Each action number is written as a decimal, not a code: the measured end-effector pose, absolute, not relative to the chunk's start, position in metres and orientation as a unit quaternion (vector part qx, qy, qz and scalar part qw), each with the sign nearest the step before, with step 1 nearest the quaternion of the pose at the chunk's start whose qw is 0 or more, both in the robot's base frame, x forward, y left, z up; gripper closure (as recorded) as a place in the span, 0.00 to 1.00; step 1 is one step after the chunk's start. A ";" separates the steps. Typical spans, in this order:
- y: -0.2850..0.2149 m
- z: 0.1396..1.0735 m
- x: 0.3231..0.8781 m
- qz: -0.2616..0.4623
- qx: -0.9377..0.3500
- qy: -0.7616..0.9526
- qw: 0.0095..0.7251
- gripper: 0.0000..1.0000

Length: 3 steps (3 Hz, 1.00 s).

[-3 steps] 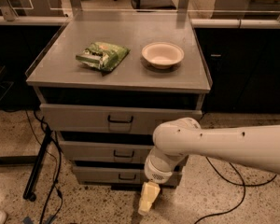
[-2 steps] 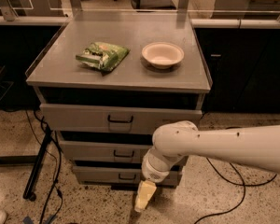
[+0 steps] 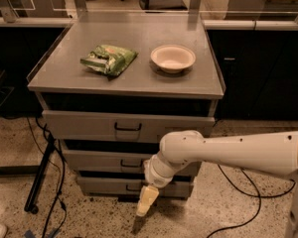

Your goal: Open middle drawer

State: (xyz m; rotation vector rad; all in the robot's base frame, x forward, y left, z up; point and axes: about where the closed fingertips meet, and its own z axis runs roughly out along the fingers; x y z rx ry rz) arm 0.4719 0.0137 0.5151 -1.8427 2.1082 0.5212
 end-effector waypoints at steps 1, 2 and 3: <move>0.016 0.512 0.475 0.184 -0.641 0.730 0.149 0.00; 0.026 0.505 0.476 0.181 -0.648 0.724 0.149 0.00; 0.056 0.478 0.502 0.173 -0.663 0.713 0.149 0.00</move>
Offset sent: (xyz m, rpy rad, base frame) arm 0.0084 0.0264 -0.0207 -0.0036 -0.0268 0.0437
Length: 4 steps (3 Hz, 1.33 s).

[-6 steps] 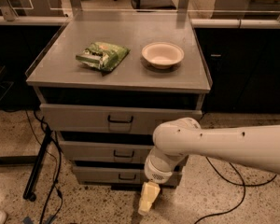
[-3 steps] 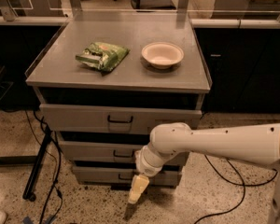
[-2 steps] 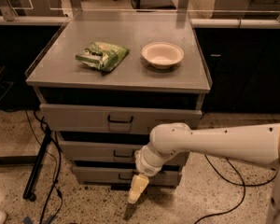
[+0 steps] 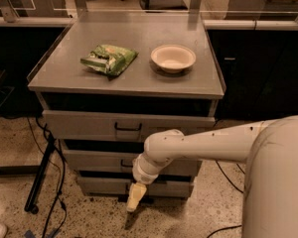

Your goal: Open middle drawer

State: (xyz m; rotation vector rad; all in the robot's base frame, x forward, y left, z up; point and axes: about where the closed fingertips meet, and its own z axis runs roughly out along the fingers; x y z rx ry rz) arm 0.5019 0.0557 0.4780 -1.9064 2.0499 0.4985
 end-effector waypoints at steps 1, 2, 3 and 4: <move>0.056 0.478 0.502 0.173 -0.663 0.713 0.149 0.00; 0.067 0.465 0.506 0.171 -0.658 0.717 0.154 0.00; 0.082 0.456 0.519 0.159 -0.653 0.721 0.166 0.00; 0.092 0.449 0.531 0.156 -0.649 0.724 0.174 0.00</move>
Offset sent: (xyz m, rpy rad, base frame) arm 0.0124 0.0287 -0.0304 0.0090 -0.0270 -0.0425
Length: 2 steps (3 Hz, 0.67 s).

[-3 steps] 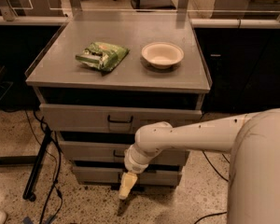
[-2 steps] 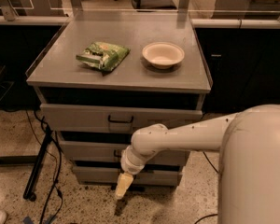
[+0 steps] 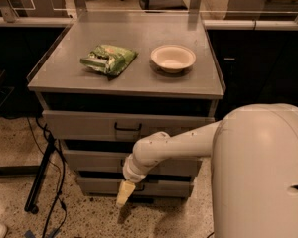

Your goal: Open middle drawer

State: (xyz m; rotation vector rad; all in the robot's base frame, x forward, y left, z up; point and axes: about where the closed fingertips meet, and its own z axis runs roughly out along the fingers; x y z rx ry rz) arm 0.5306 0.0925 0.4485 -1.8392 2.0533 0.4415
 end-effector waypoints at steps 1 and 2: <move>0.099 0.439 0.537 0.158 -0.644 0.728 0.174 0.00; 0.105 0.418 0.543 0.162 -0.637 0.736 0.162 0.00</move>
Offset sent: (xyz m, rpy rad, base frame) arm 0.0172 0.0132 -0.0351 -0.0084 0.0378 -0.0364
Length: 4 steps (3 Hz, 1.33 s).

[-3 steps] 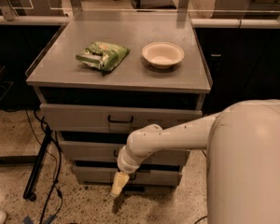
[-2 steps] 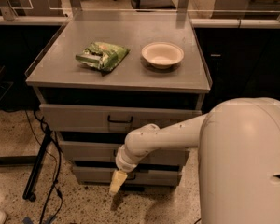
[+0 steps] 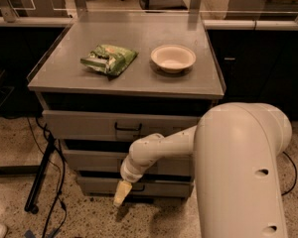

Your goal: Open middle drawer

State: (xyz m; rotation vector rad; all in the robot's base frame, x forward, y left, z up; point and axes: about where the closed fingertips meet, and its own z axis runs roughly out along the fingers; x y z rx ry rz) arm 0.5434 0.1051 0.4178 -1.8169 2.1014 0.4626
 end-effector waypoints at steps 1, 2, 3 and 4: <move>0.105 0.418 0.543 0.162 -0.637 0.736 0.162 0.00; 0.102 0.399 0.537 0.160 -0.638 0.741 0.137 0.00; 0.099 0.389 0.530 0.164 -0.636 0.744 0.122 0.00; 0.097 0.388 0.525 0.170 -0.635 0.744 0.117 0.00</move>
Offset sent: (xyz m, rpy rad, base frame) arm -0.0135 -0.0081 -0.0404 -0.0851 0.0785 0.0042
